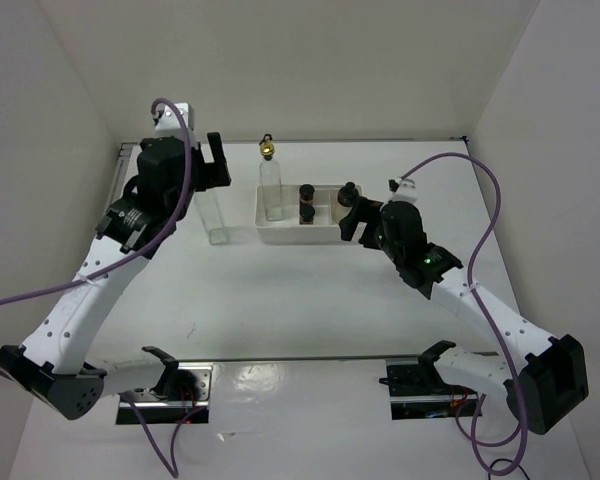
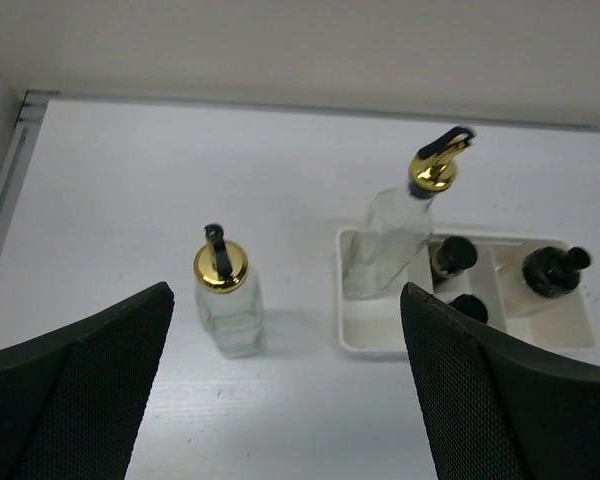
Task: Organize the condiment bottles
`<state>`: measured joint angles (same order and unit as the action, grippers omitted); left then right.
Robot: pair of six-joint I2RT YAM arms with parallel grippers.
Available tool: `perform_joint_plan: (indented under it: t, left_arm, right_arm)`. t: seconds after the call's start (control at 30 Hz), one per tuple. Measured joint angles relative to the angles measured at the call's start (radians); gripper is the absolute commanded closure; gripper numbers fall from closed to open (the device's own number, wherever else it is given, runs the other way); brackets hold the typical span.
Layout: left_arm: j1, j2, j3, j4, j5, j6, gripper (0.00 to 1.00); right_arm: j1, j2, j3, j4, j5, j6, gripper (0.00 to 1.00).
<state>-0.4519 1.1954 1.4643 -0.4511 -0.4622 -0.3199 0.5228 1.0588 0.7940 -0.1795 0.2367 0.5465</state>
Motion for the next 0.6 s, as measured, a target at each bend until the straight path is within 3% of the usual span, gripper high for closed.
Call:
perform_joint_plan:
  t: [0.3,0.6]
  left_arm:
    - [0.006,0.014,-0.128,-0.029,-0.132,-0.101,0.0]
    - [0.006,0.14,-0.137,-0.017,-0.221,-0.159,0.0]
  right_arm:
    - [0.0,-0.002,-0.002,0.0,-0.016,0.004,0.02]
    - [0.0,-0.002,-0.002,0.0,-0.017,0.006,0.02]
